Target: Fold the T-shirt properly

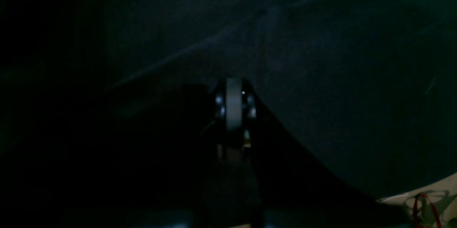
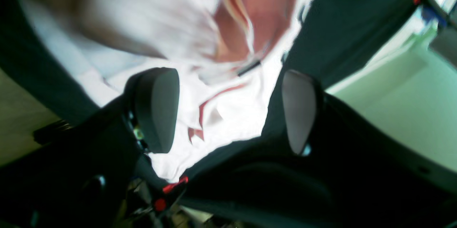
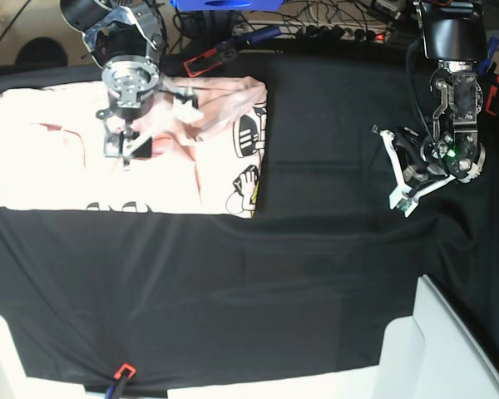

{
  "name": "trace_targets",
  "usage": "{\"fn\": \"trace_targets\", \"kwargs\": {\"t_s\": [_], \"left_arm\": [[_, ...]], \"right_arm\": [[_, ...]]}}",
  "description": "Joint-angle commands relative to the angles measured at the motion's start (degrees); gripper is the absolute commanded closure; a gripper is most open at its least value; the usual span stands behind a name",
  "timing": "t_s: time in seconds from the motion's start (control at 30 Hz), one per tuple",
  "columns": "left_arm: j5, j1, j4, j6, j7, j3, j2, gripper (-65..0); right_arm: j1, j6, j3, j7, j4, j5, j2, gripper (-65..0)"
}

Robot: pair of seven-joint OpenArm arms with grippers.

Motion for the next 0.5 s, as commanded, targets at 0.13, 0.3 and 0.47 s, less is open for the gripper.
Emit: {"fn": "trace_targets", "kwargs": {"t_s": [0.13, 0.3, 0.47], "left_arm": [[0.02, -0.79, 0.75, -0.07, -0.35, -0.26, -0.11, 0.0], [0.02, -0.88, 0.39, -0.07, -0.35, -0.26, 0.15, 0.0], [0.02, -0.97, 0.39, -0.07, -0.35, -0.26, 0.24, 0.0]], "right_arm": [[1.81, -0.53, -0.58, 0.42, 1.01, -0.29, -1.27, -43.2], [2.95, -0.53, -0.67, 0.33, 0.92, -0.46, -3.55, -43.2], [3.13, -0.53, -0.67, 0.42, 0.75, -0.11, -4.43, -43.2]]}}
